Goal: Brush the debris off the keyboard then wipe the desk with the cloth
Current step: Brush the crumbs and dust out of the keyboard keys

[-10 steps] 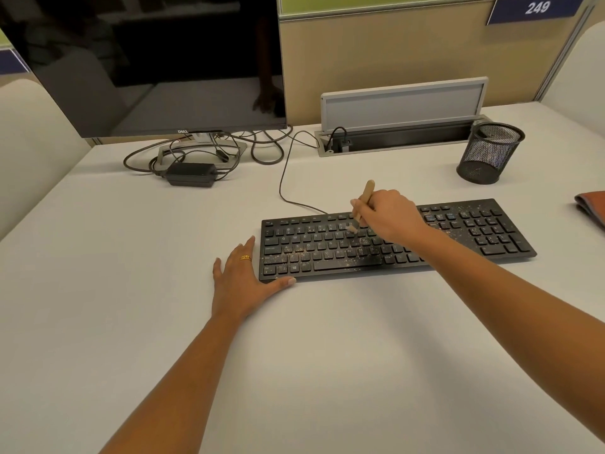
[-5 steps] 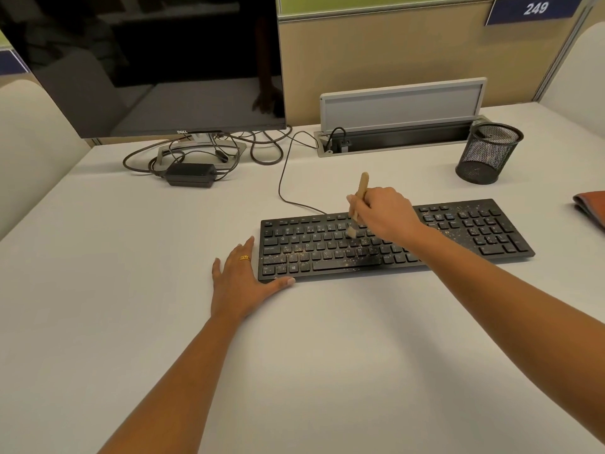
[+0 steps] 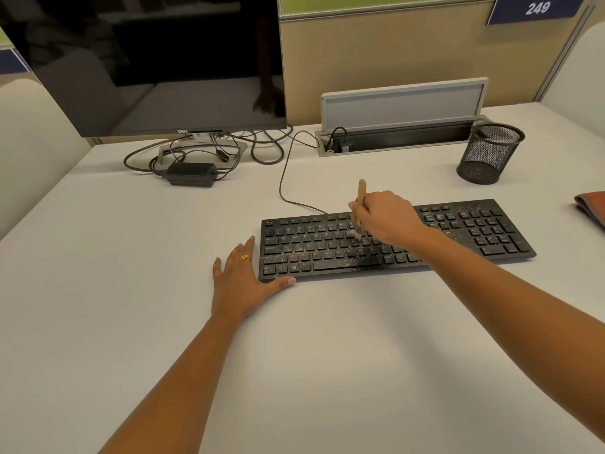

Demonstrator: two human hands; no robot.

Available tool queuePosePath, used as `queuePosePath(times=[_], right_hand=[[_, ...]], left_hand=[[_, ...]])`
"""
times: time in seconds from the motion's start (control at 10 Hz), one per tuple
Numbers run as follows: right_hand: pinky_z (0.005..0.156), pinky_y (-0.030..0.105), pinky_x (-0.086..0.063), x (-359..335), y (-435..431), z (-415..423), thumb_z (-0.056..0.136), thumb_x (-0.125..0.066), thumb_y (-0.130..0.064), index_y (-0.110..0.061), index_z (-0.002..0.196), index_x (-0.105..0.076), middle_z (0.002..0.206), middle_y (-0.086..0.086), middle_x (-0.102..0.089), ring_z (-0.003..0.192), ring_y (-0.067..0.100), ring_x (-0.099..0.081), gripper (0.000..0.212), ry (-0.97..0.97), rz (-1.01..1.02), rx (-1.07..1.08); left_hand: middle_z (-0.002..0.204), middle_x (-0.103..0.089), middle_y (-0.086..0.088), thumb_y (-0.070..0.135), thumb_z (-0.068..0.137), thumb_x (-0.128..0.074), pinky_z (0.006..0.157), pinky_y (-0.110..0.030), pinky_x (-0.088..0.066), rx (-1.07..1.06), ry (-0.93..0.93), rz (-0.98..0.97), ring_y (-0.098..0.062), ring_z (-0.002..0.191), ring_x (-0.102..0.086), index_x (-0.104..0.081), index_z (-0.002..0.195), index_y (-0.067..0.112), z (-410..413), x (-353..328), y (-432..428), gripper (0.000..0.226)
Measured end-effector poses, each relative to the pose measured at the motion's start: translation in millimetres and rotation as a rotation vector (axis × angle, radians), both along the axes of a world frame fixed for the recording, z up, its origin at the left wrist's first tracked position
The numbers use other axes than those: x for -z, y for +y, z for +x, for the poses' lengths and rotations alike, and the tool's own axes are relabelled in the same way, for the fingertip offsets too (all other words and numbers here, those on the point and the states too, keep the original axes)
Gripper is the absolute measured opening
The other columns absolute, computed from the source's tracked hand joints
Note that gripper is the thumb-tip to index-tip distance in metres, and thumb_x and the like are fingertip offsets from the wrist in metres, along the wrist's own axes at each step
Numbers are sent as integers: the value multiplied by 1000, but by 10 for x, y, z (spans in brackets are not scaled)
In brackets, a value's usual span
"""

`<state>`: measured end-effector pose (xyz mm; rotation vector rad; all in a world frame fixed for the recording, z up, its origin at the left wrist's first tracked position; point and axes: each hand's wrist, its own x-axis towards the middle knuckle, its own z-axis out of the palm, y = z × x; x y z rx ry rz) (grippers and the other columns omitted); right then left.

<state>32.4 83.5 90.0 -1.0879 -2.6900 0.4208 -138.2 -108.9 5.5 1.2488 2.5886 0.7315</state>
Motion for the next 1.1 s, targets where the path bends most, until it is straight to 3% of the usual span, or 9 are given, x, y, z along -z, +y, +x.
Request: queuePosePath(times=[0.3,0.6,0.7,0.9,1.1], right_hand=[[68,34,-44,-25,56,-27,101,-32,-36,-4,92,-66,79,8,-62,75,26,-58,48,94,-66,64],[73,35,-49,-45,15,-30,100,-34,-36,-10,88,-67,81,3,-66,75,21,-61,44,94,-155,-12],[72,34,-48,-42,33,-20,101,-31,-37,-9,94,-67,86,6,-68,80,25,-64,46,29,-21,33],[67,33,-44,-19,46,-26,100,-33,-37,-6,93,-68,79,6,-64,78,26,-61,47,139,-51,75],[75,39,-51,-12,65,-26,100,-33,-34,-4,92,-67,88,11,-69,81,29,-64,46,38,-88,58]], left_hand=[[157,-25,1,82,51,-52,119,-42,1,0,11,-2,-12,145,-17,-19,151,19,-11,7,-1,123],[156,-26,1,82,51,-51,118,-42,2,-1,13,-1,-11,145,-17,-19,151,19,-7,5,1,123],[156,-26,1,81,54,-54,118,-42,2,-4,15,-2,-12,145,-18,-19,151,19,-6,3,1,121],[156,-26,1,76,60,-62,119,-41,2,-13,23,4,-12,145,-17,-19,151,20,-6,13,6,116],[156,-26,1,77,57,-60,119,-41,2,-9,11,8,-11,145,-17,-20,151,20,0,5,0,117]])
